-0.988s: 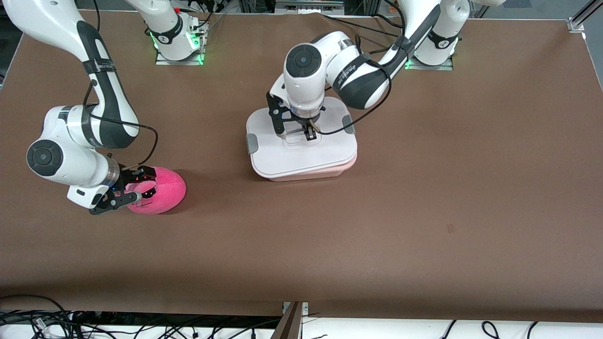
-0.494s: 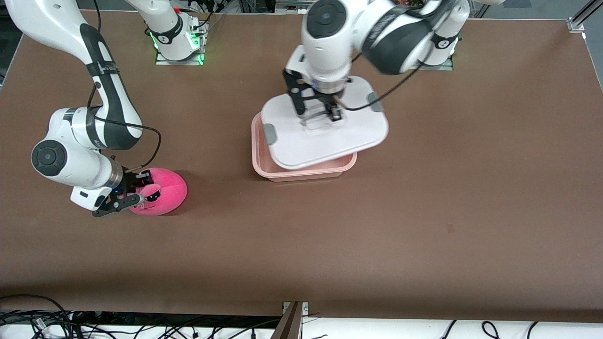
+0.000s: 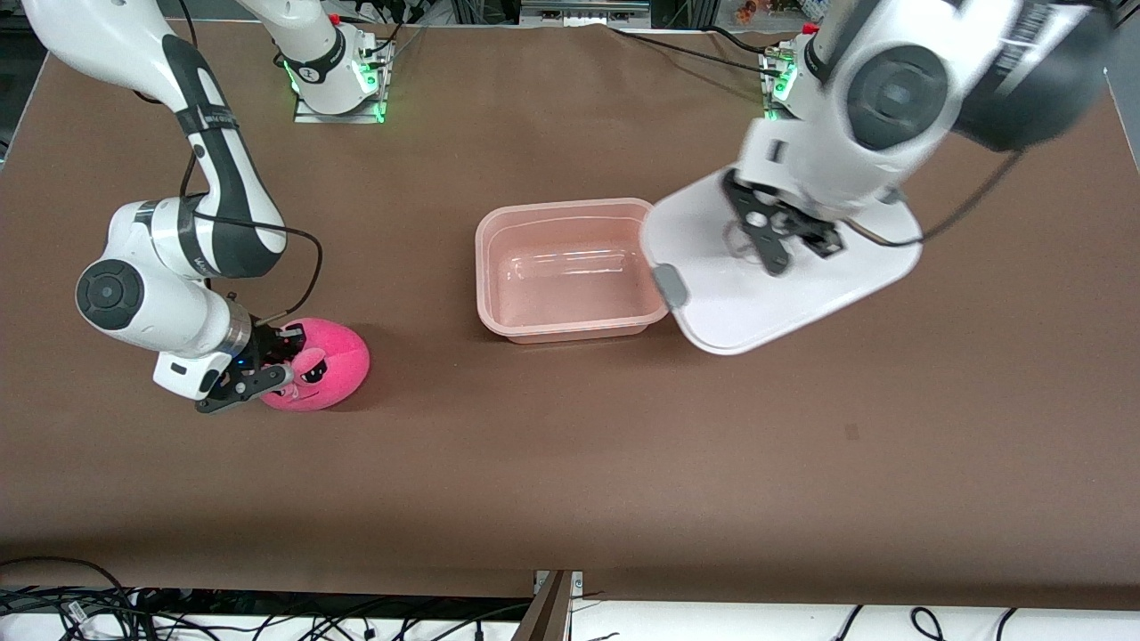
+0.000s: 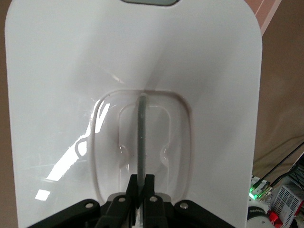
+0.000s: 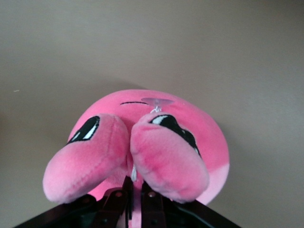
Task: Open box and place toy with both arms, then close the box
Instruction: 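Carry the pink toy into the box with the right gripper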
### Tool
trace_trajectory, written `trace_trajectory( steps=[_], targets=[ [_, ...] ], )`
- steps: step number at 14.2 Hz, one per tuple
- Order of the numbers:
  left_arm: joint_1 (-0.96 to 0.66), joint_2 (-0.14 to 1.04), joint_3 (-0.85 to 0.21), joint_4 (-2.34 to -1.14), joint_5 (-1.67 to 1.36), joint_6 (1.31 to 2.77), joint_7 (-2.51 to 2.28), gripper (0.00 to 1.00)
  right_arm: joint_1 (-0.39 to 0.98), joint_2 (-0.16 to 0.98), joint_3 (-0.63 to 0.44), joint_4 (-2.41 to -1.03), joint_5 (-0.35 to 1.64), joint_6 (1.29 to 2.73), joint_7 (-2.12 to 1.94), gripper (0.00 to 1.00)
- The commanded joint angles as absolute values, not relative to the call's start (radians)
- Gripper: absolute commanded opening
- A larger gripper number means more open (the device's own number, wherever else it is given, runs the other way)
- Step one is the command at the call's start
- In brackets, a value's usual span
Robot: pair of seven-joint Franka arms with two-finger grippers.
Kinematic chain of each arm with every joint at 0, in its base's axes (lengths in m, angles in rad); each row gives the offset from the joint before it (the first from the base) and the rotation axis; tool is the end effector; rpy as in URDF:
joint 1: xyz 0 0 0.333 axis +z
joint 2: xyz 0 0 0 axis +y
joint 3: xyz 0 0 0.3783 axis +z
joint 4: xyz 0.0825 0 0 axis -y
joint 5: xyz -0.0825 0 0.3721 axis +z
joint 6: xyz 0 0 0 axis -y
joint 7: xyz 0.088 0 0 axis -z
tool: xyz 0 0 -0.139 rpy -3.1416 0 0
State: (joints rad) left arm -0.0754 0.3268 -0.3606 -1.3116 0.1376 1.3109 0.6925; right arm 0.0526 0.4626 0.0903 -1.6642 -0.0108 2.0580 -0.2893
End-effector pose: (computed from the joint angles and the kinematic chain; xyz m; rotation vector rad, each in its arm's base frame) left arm 0.5776 -0.2034 0.5716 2.6208 -1.6317 -0.4791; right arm 0.6747 0.0884 0.3647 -3.0327 -0.6614 0.1001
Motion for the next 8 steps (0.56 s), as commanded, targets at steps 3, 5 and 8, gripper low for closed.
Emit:
trace_trajectory(
  steps=[3, 5, 8],
  targets=[
    [0.127, 0.342, -0.371, -1.244, 0.144, 1.285, 0.961, 0.0, 0.054, 0.436, 0.213, -1.438, 0.008, 1.766, -0.324, 0.0],
    [0.175, 0.351, -0.374, -1.243, 0.138, 1.287, 1.017, 0.0, 0.055, 0.43, 0.294, -1.419, 0.006, 1.743, -0.36, 0.0],
    [0.169, 0.354, -0.376, -1.241, 0.141, 1.285, 1.017, 0.0, 0.072, 0.41, 0.421, -1.419, -0.026, 1.743, -0.368, 0.0]
  ],
)
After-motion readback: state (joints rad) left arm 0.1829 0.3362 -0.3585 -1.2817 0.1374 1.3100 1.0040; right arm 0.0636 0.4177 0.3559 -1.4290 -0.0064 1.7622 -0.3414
